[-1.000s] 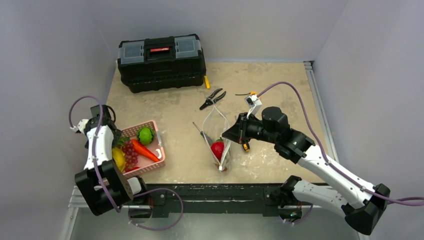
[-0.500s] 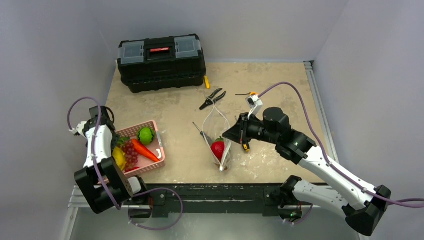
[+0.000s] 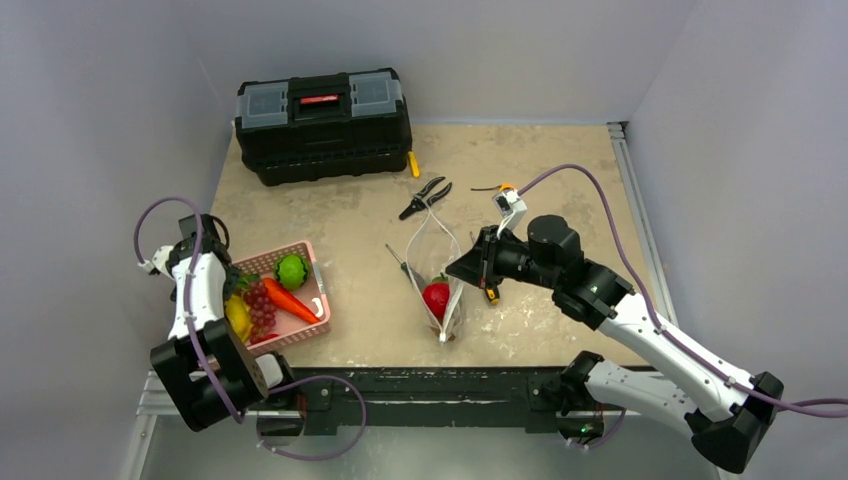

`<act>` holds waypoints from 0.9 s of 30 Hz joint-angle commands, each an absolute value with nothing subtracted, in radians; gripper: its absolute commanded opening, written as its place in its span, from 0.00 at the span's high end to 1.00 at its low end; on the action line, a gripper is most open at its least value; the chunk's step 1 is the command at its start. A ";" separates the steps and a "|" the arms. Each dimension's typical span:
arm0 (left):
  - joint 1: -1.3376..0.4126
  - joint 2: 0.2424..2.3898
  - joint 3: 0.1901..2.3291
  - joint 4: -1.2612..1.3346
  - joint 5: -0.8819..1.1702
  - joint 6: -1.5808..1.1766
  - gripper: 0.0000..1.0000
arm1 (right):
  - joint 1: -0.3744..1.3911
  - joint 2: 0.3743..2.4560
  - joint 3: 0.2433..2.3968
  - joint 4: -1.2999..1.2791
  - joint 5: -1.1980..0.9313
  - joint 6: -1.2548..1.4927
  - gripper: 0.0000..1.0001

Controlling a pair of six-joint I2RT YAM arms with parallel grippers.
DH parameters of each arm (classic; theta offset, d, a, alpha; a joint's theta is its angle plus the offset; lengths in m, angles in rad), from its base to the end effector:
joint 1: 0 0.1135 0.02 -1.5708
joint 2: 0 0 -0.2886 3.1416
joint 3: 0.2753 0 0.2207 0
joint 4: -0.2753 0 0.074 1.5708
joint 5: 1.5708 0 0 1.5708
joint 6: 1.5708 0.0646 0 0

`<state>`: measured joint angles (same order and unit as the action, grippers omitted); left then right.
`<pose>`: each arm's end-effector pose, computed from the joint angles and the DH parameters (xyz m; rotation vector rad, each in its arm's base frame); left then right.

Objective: Place the food in the zip-top bag and seal the zipper

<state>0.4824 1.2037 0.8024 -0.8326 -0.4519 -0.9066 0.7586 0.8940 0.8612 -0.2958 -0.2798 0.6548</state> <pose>0.1455 0.1080 0.2304 -1.7935 1.9898 0.5057 0.1200 0.1384 0.3476 -0.3159 2.0578 1.1843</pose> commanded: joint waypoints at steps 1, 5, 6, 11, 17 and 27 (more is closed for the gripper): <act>0.492 1.229 0.794 -0.826 -0.438 -0.930 0.44 | 0.762 0.868 0.865 -0.267 -0.278 0.655 1.00; 0.494 1.235 0.788 -0.821 -0.426 -0.931 0.54 | 0.762 0.867 0.862 -0.265 -0.278 0.655 1.00; 0.495 1.233 0.788 -0.817 -0.425 -0.929 0.57 | 0.762 0.867 0.862 -0.265 -0.277 0.656 1.00; 0.494 1.196 0.787 -0.815 -0.426 -0.915 0.72 | 0.762 0.862 0.861 -0.269 -0.274 0.654 1.00; 0.494 1.076 0.785 -0.820 -0.444 -0.872 0.85 | 0.762 0.869 0.868 -0.272 -0.273 0.651 1.00; 0.434 0.854 0.830 -0.861 -0.396 -0.837 0.94 | 0.762 0.904 0.877 -0.268 -0.279 0.633 1.00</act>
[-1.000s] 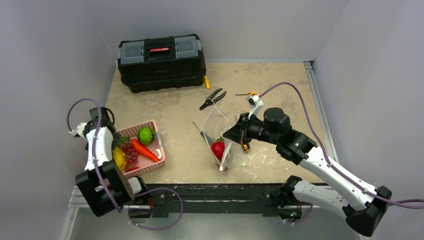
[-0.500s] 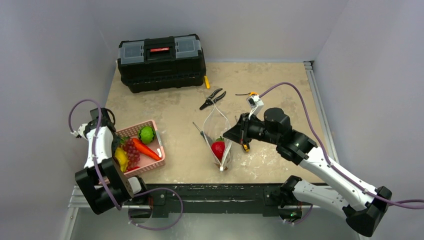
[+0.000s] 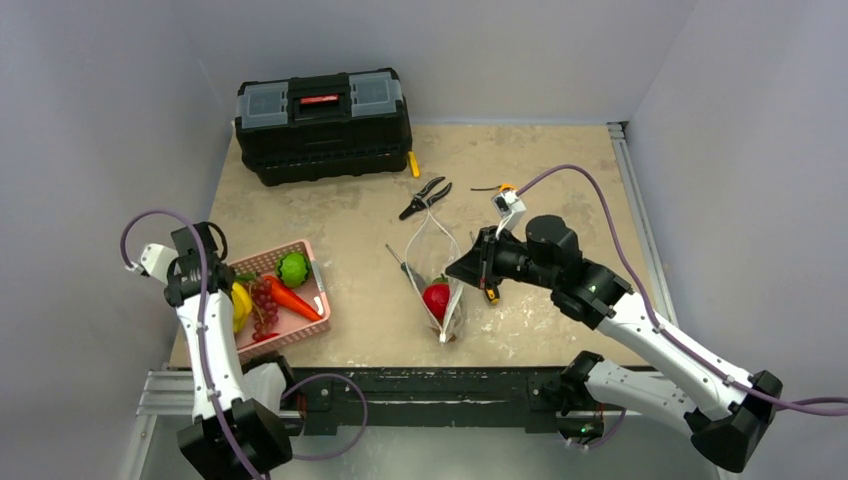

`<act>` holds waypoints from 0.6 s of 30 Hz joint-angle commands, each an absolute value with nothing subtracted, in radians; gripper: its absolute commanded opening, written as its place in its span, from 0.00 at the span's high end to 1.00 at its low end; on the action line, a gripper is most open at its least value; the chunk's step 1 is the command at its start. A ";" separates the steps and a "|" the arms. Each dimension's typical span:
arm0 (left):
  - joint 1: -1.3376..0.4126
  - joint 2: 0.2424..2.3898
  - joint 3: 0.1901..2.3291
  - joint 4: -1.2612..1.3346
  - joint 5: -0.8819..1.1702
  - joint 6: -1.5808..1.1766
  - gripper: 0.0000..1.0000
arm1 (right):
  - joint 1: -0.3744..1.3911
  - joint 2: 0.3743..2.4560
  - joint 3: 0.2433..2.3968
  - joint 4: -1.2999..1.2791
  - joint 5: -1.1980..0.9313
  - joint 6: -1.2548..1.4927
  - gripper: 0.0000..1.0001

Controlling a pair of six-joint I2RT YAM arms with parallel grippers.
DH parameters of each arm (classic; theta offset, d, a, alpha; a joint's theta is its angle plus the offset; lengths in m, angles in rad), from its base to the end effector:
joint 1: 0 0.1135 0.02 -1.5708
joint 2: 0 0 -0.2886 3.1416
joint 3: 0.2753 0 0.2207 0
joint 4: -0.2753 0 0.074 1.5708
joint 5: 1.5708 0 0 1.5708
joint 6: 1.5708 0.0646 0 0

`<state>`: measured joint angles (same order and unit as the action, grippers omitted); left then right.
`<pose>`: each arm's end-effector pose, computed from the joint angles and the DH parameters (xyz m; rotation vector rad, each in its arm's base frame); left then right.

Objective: Place the food in the zip-top bag and seal the zipper

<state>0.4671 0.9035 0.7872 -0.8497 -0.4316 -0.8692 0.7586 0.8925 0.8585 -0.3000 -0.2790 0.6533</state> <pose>0.1081 0.0848 0.2660 -1.6452 1.8148 0.3727 0.1197 0.1380 0.3463 -0.3165 2.0629 1.1805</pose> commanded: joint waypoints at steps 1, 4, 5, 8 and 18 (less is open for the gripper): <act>0.425 0.836 0.842 -0.856 -0.352 -0.832 0.95 | 0.762 0.908 0.878 -0.267 -0.279 0.632 1.00; 0.413 0.781 0.862 -0.816 -0.140 -0.783 0.97 | 0.762 0.913 0.880 -0.261 -0.279 0.633 1.00; 0.412 0.759 0.860 -0.790 -0.043 -0.771 0.97 | 0.762 0.913 0.879 -0.259 -0.279 0.635 1.00; 0.400 0.686 0.829 -0.689 0.265 -0.768 1.00 | 0.762 0.913 0.873 -0.255 -0.276 0.638 1.00; 0.120 0.766 0.909 -0.297 0.959 -0.897 1.00 | 0.762 0.915 0.869 -0.254 -0.274 0.643 1.00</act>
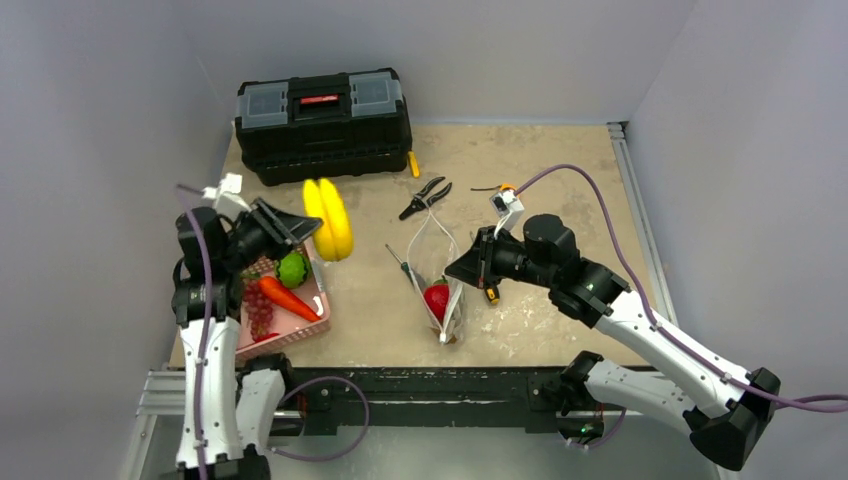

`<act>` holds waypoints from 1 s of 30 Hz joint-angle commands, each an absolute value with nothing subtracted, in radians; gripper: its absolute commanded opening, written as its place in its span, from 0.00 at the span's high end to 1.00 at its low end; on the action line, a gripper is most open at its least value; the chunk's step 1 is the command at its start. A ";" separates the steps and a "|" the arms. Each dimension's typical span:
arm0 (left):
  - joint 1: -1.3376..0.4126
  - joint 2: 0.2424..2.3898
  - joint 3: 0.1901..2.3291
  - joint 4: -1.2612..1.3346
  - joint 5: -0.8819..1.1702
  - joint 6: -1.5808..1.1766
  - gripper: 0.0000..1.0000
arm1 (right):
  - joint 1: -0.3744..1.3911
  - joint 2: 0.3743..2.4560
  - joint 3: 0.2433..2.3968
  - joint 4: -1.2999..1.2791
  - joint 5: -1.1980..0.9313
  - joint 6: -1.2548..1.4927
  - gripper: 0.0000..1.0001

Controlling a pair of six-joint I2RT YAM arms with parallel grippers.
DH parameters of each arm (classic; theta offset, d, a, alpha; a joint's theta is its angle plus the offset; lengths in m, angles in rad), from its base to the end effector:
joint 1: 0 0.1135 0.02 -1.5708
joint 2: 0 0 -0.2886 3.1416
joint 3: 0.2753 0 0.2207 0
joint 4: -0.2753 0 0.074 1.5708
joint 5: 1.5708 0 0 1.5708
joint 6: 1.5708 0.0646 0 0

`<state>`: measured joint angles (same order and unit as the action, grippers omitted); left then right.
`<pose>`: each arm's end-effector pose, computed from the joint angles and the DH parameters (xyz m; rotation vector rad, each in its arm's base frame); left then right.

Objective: Place the food in the zip-top bag and seal the zipper

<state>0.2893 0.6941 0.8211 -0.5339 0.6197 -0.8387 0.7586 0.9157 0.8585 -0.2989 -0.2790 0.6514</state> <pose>0.1233 -0.0024 0.3344 -0.7062 1.8971 -0.9639 0.1236 0.1417 0.3427 -0.3171 2.0859 1.1703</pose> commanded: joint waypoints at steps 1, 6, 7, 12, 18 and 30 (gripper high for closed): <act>0.055 0.786 0.929 -0.272 0.979 -0.900 1.00 | 0.762 0.919 0.872 -0.252 -0.274 0.643 1.00; -0.223 0.787 0.943 -0.107 0.944 -0.985 1.00 | 0.762 0.930 0.887 -0.252 -0.276 0.643 1.00; -0.262 0.781 0.938 -0.083 0.929 -1.008 1.00 | 0.762 0.926 0.887 -0.252 -0.272 0.644 1.00; -0.385 0.746 0.923 -0.075 0.811 -1.179 1.00 | 0.762 0.918 0.883 -0.257 -0.263 0.649 1.00; -0.478 0.676 0.830 0.036 0.533 -1.462 1.00 | 0.762 0.921 0.864 -0.218 -0.275 0.671 1.00; -0.657 0.759 0.794 0.100 0.332 -1.341 1.00 | 0.762 0.905 0.857 -0.193 -0.283 0.701 1.00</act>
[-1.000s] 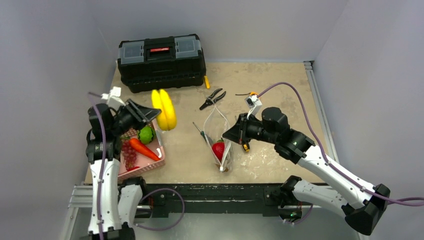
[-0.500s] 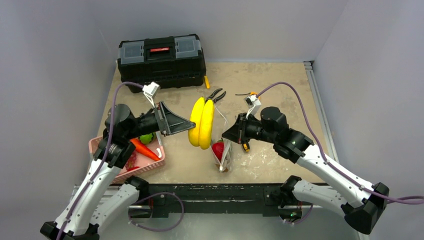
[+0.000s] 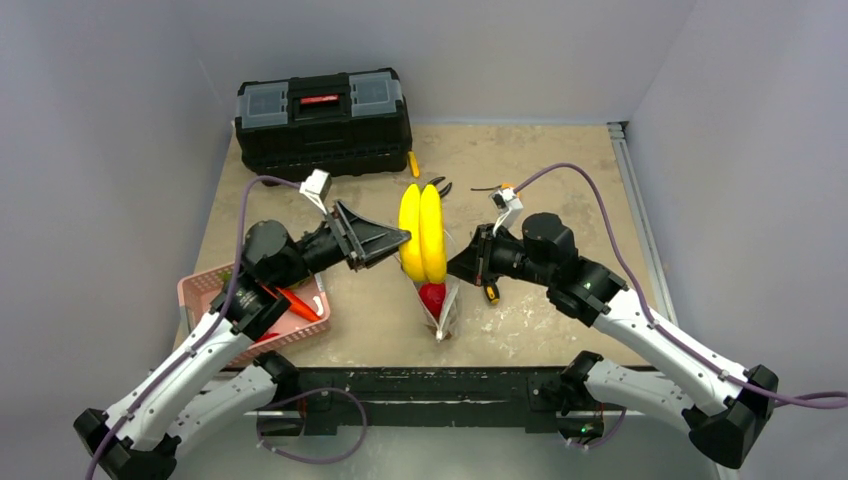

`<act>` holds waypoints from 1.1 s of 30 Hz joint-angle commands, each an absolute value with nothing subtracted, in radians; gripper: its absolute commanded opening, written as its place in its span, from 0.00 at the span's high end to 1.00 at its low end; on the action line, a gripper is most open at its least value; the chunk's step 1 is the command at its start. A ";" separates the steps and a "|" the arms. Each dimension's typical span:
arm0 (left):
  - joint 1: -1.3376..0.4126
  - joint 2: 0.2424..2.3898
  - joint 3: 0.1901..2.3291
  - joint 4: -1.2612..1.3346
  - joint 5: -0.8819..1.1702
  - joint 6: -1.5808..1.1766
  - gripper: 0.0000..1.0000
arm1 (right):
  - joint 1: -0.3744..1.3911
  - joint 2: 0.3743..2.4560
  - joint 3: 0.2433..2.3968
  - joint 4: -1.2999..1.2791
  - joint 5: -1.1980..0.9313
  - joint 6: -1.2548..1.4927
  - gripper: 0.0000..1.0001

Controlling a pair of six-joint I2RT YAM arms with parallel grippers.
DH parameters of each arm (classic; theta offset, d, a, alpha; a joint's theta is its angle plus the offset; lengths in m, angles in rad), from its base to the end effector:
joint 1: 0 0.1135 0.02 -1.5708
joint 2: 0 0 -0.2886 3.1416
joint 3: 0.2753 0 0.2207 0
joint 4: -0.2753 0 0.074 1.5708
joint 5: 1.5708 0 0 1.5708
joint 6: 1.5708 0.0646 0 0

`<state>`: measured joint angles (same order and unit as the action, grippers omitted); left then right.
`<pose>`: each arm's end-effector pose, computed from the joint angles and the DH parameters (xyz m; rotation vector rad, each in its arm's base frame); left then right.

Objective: Place the food in the zip-top bag and seal the zipper

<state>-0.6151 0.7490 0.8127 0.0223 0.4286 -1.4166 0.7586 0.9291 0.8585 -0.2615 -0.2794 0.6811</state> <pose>0.1062 -0.1079 0.3948 -0.3076 1.8158 -1.8655 0.1271 0.1450 0.3452 -0.2891 2.0715 1.1982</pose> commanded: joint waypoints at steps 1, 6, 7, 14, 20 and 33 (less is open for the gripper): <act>-0.664 0.765 0.790 0.092 0.326 -1.322 1.00 | 0.762 0.903 0.853 -0.183 -0.287 0.707 1.00; -0.693 0.781 0.749 0.069 0.289 -1.228 1.00 | 0.762 0.894 0.837 -0.172 -0.286 0.718 1.00; -0.697 0.779 0.742 0.056 0.282 -1.211 1.00 | 0.762 0.889 0.833 -0.169 -0.284 0.720 1.00; -0.754 0.755 0.689 -0.043 0.237 -1.170 1.00 | 0.762 0.861 0.814 -0.155 -0.266 0.733 1.00; -0.795 0.744 0.703 -0.139 0.237 -1.161 1.00 | 0.762 0.854 0.796 -0.132 -0.254 0.750 1.00; -0.809 0.718 0.779 -0.233 0.290 -1.066 1.00 | 0.762 0.877 0.778 -0.077 -0.269 0.789 1.00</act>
